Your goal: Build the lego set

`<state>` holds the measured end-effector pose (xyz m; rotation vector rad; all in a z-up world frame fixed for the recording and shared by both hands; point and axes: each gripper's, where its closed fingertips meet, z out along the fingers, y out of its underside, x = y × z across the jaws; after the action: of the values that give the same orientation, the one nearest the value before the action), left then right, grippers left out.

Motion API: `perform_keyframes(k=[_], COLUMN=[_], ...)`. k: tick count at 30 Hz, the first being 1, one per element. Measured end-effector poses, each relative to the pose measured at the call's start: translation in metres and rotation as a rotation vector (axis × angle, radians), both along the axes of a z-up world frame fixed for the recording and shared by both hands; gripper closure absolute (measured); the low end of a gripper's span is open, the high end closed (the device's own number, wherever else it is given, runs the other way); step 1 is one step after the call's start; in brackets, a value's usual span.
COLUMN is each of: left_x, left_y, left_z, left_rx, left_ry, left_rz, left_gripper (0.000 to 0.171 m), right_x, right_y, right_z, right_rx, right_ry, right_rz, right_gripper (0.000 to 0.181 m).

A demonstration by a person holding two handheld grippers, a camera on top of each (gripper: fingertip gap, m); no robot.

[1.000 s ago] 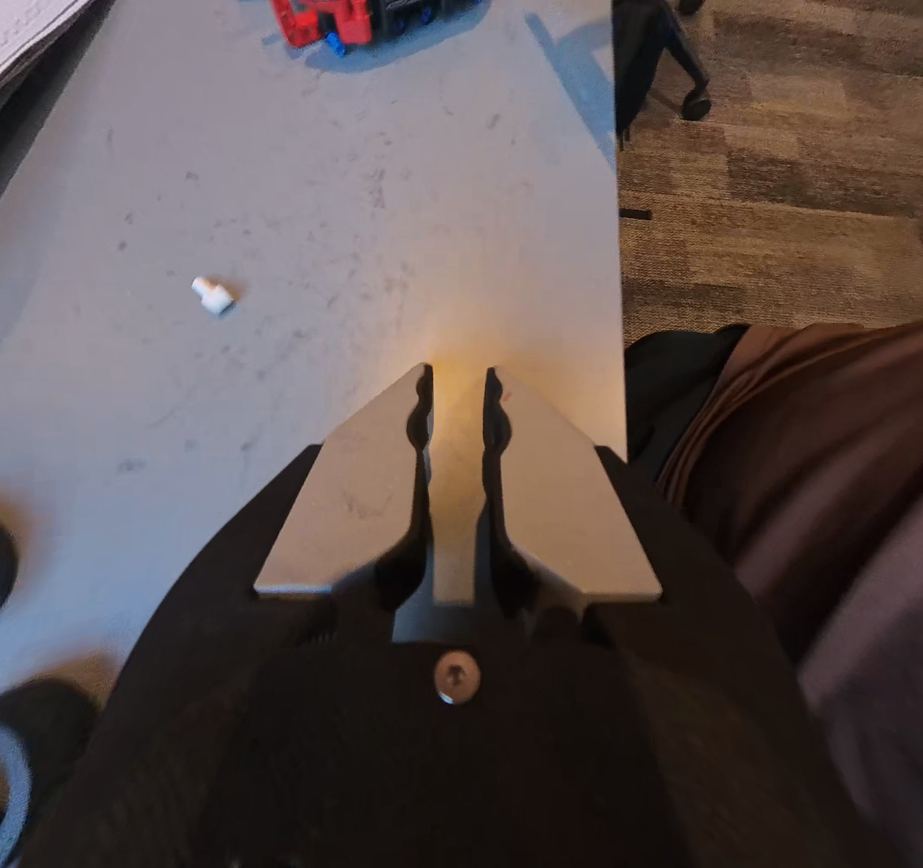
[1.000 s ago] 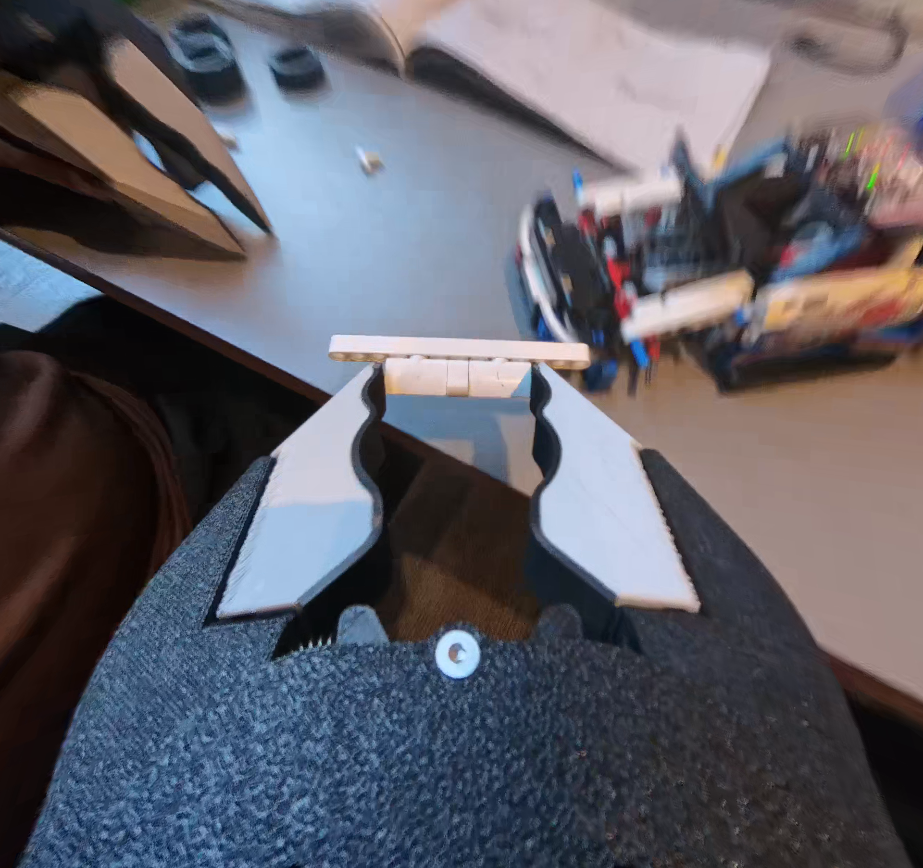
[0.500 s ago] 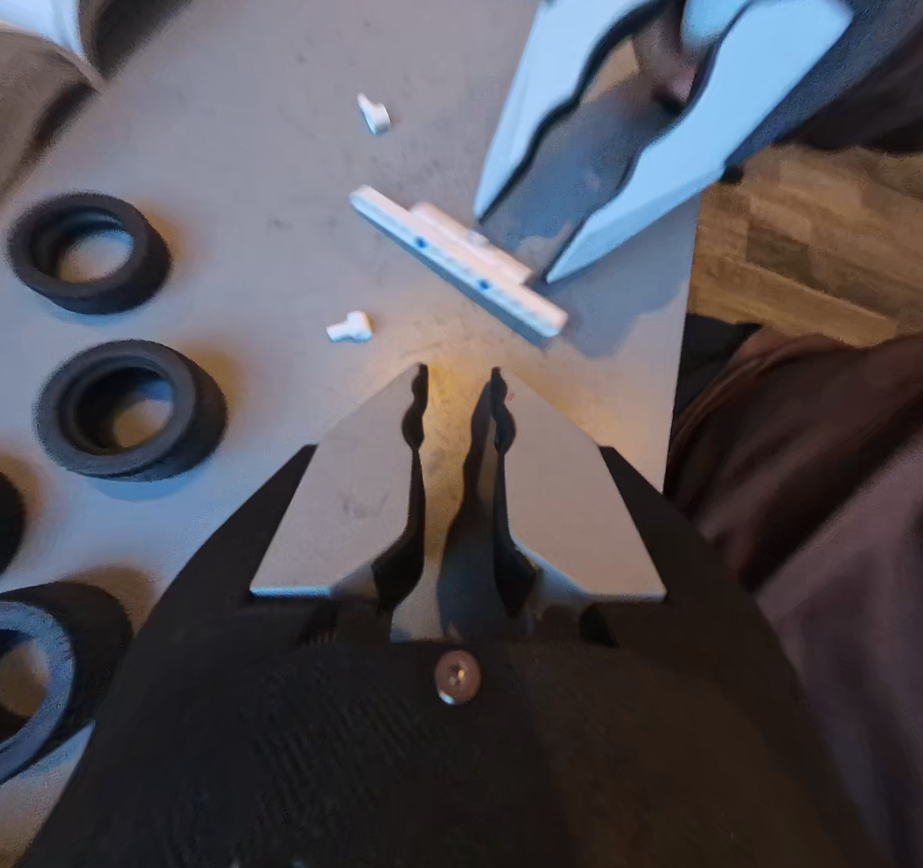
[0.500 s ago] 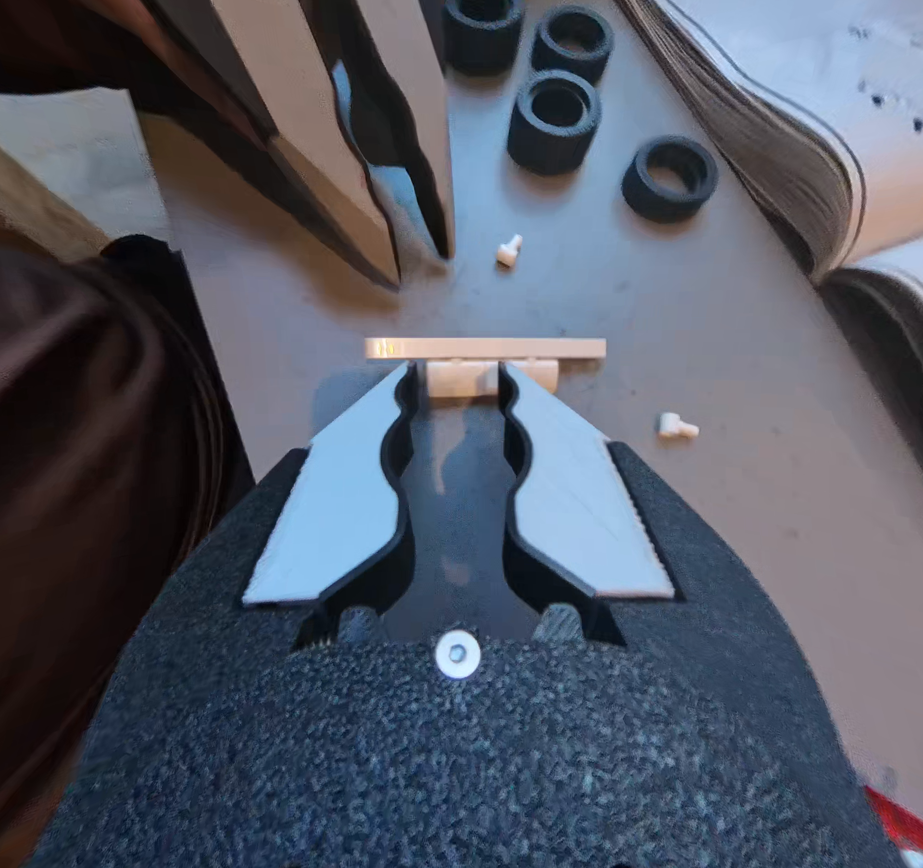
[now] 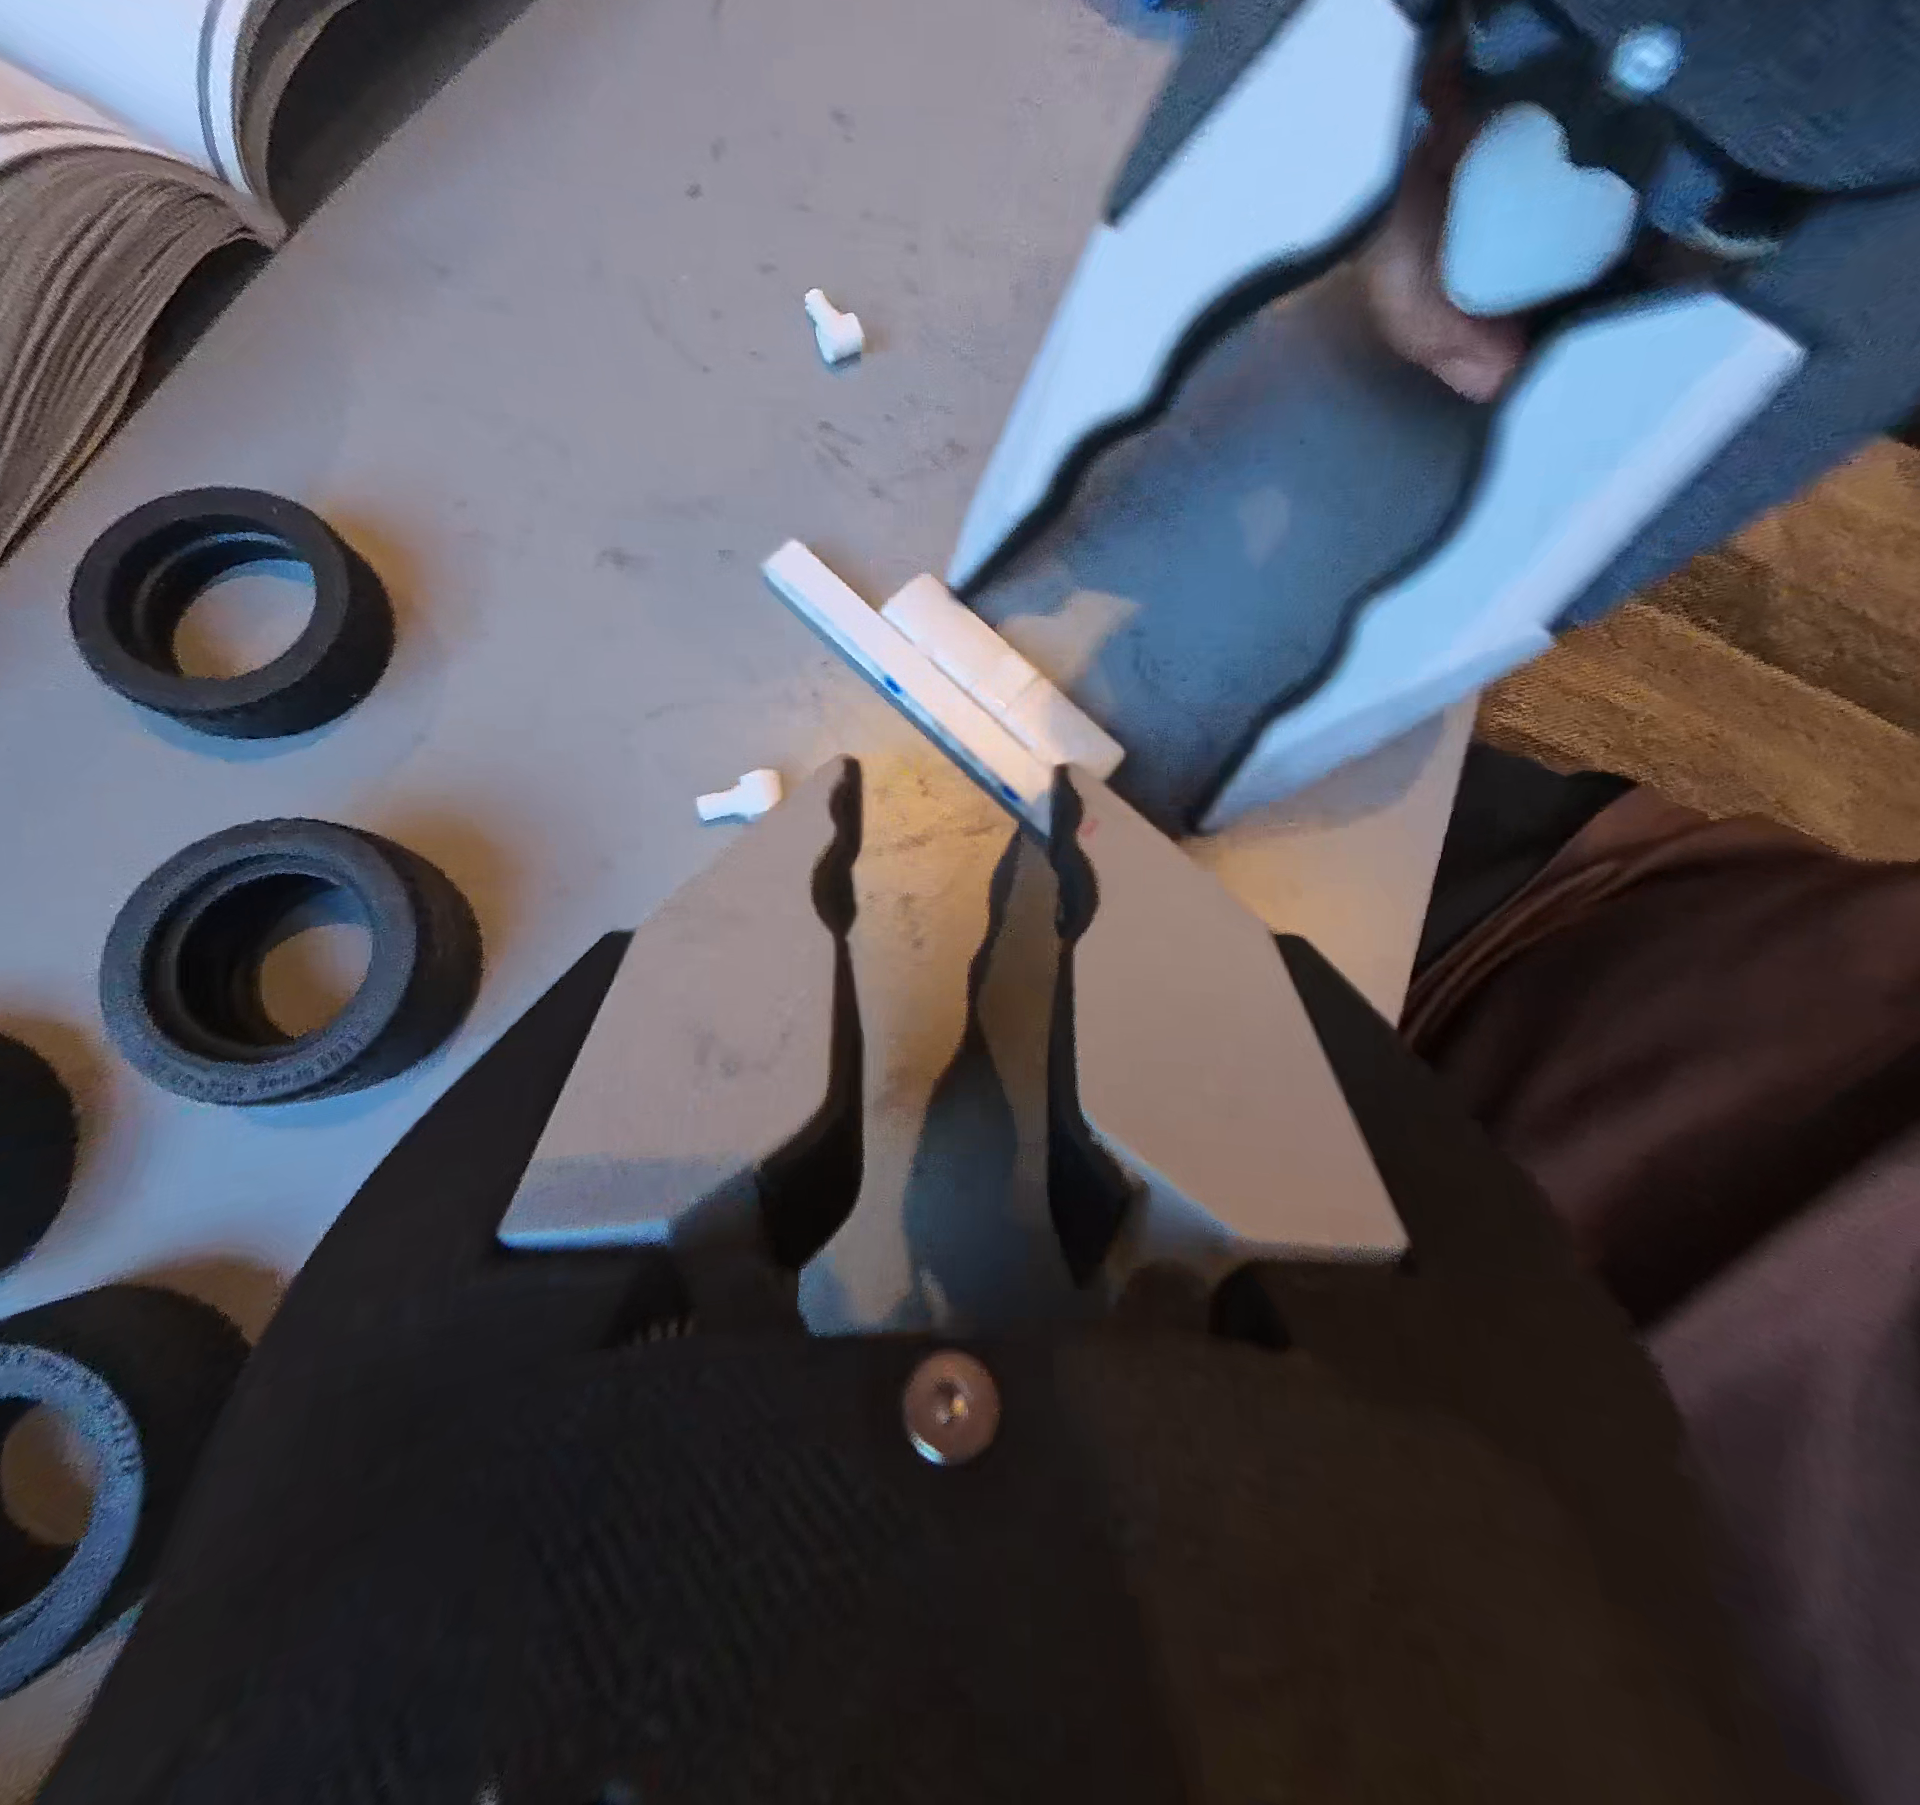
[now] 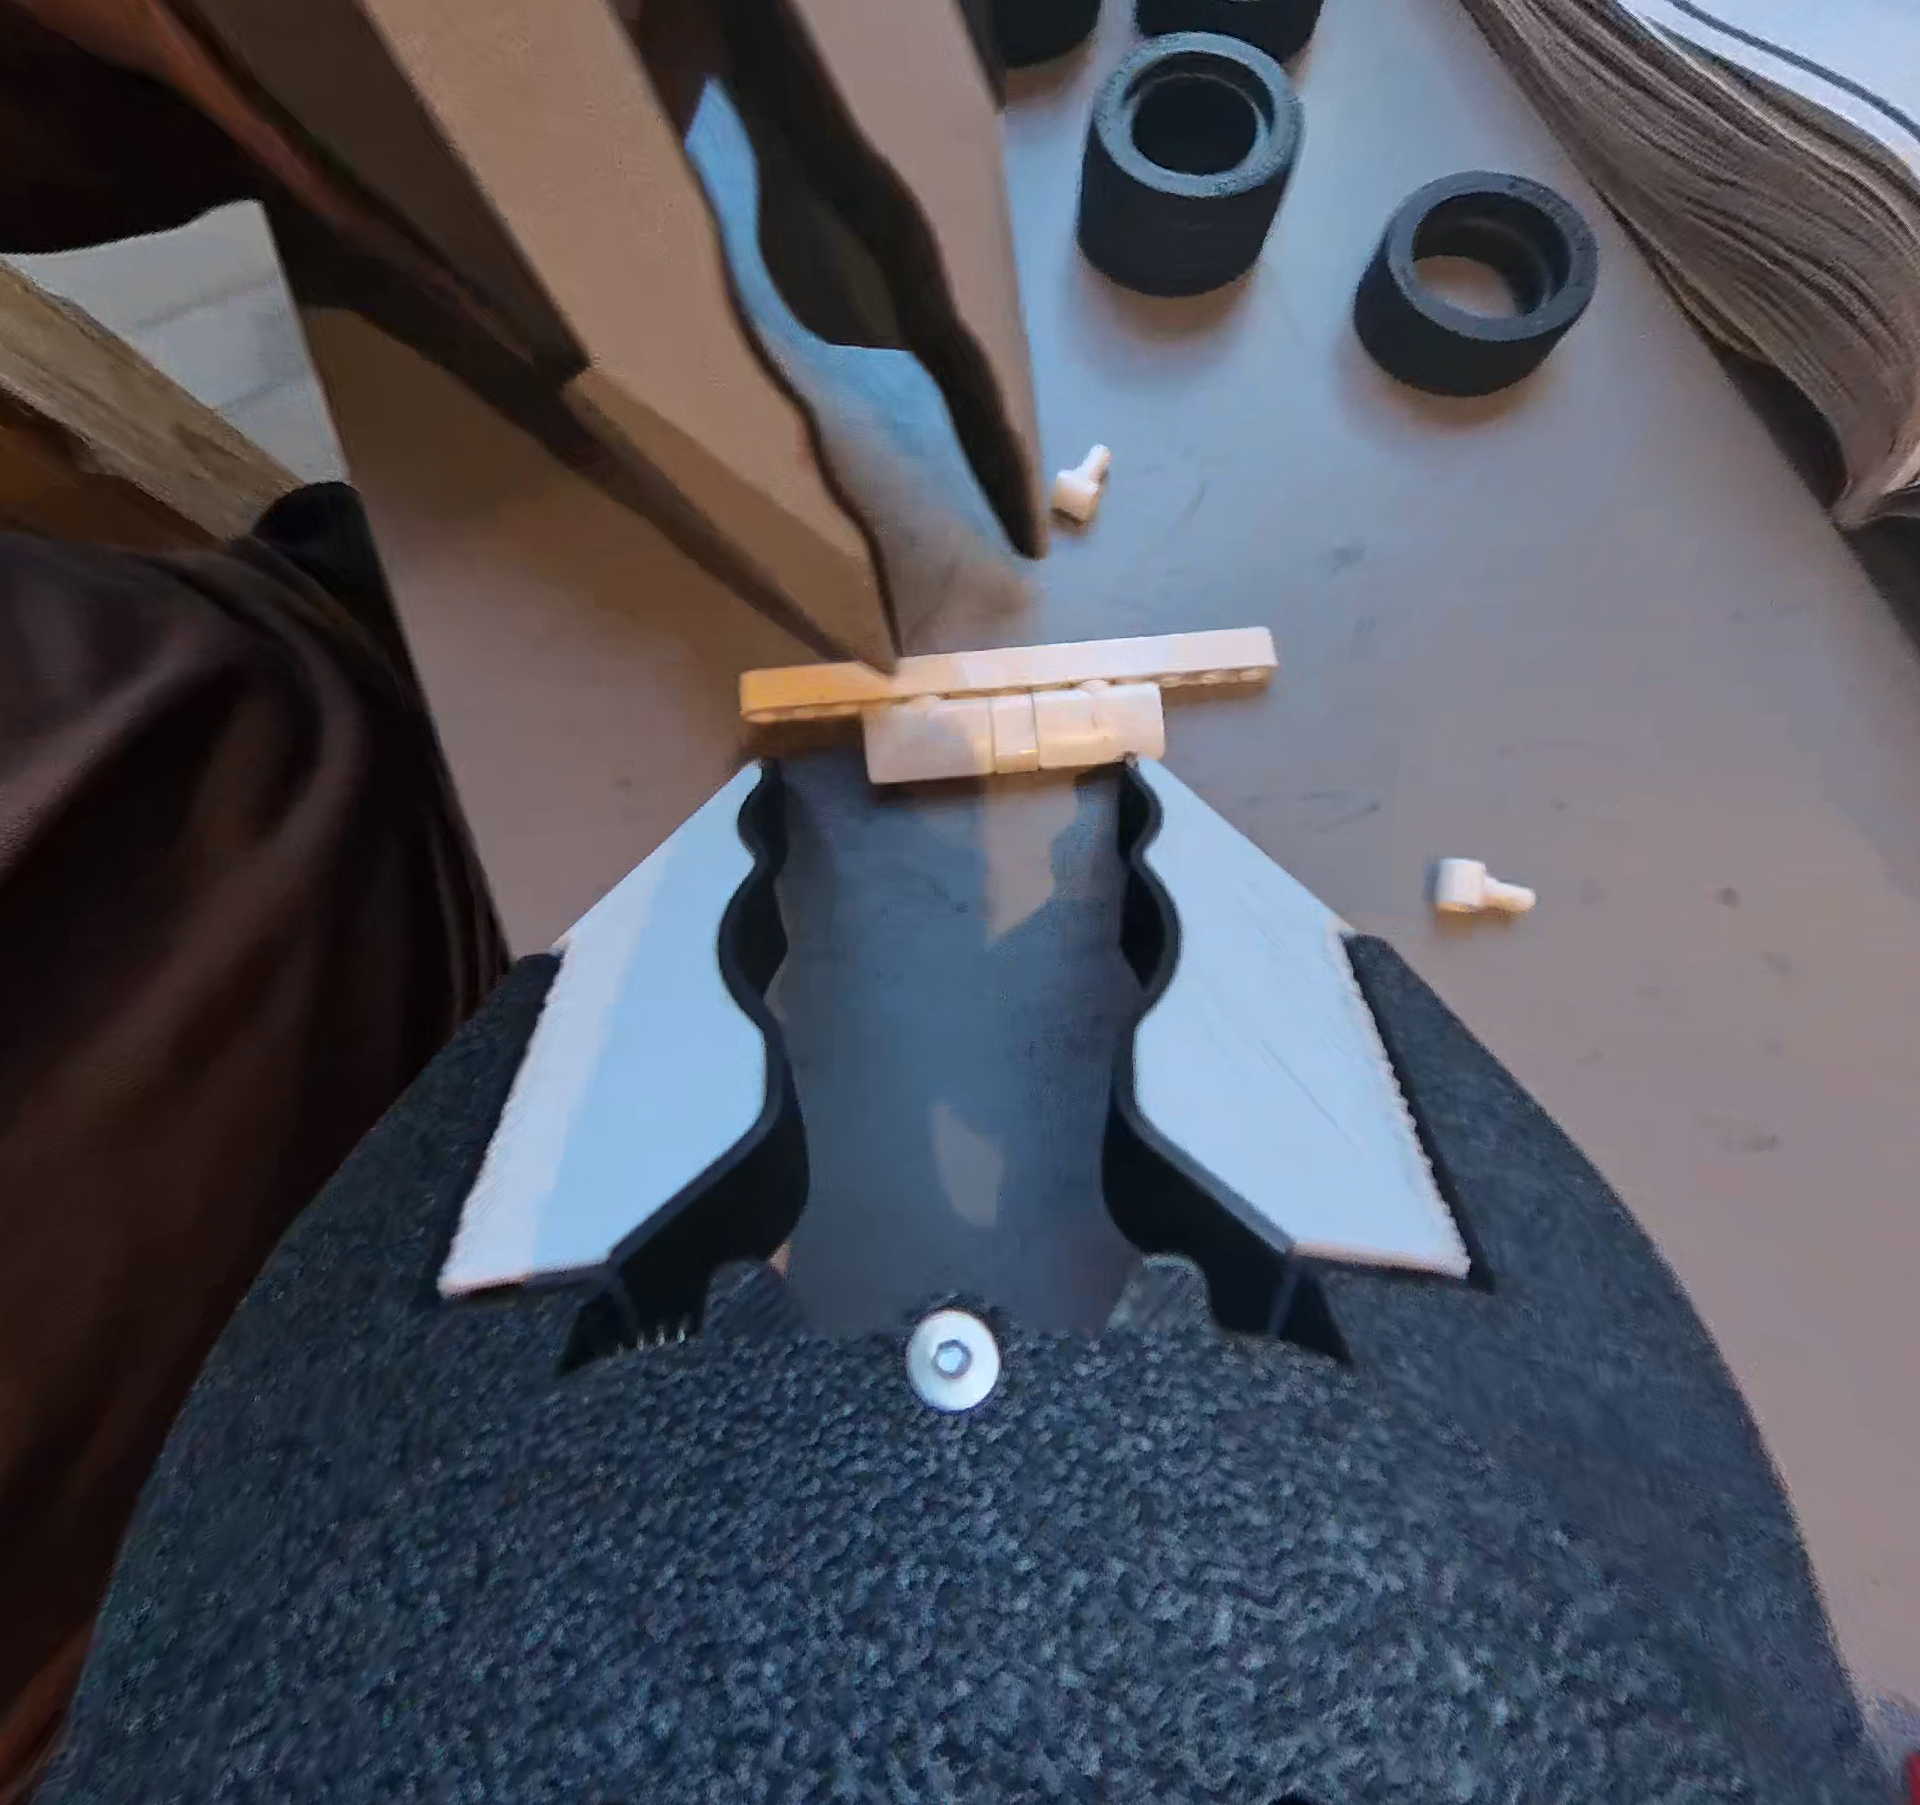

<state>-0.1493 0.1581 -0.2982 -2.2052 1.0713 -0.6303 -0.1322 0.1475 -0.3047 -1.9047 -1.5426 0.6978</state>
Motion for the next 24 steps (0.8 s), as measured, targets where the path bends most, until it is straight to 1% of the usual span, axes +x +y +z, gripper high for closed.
perform_keyframes(k=[1,3,5,7,10,11,12,15,17,19,22,24], left_x=[0.002,0.008,0.014,0.017,0.017,0.019,0.022,0.019,0.008,-0.002,0.008,0.009], left_y=[-0.001,-0.006,-0.008,-0.006,0.0,-0.002,-0.006,-0.008,-0.003,0.003,-0.01,-0.01], left_z=[-0.001,-0.004,-0.005,-0.007,-0.01,-0.01,-0.01,-0.01,-0.01,-0.007,-0.004,-0.007], left_rx=[-0.027,-0.069,-0.058,-0.017,0.048,0.046,0.033,0.024,0.051,0.085,0.04,0.069], left_ry=[0.001,0.015,0.051,0.115,0.225,0.238,0.237,0.264,0.324,0.377,0.302,0.326], left_rz=[0.001,-0.012,-0.03,-0.045,-0.066,-0.089,-0.122,-0.194,-0.217,-0.205,-0.252,-0.285], left_gripper=[0.13,0.12,0.116,0.117,0.121,0.125,0.135,0.143,0.139,0.128,0.127,0.128], right_x=[-0.003,-0.005,0.005,0.024,0.055,0.061,0.065,0.068,0.066,0.06,0.054,0.048], right_y=[-0.008,-0.021,-0.012,0.011,0.049,0.056,0.062,0.072,0.075,0.076,0.081,0.082], right_z=[0.003,0.009,0.01,0.012,0.011,0.013,0.014,0.013,0.011,0.012,0.014,0.013], right_rx=[-0.009,-0.035,0.015,0.061,0.056,0.051,0.044,0.007,0.0,0.022,0.077,0.088], right_ry=[0.02,0.052,0.018,-0.025,-0.097,-0.104,-0.103,-0.083,-0.079,-0.067,-0.073,-0.078], right_rz=[0.019,0.045,0.003,-0.075,-0.215,-0.24,-0.261,-0.31,-0.322,-0.313,-0.31,-0.299], right_gripper=[0.119,0.127,0.131,0.136,0.136,0.136,0.137,0.14,0.142,0.148,0.153,0.158])
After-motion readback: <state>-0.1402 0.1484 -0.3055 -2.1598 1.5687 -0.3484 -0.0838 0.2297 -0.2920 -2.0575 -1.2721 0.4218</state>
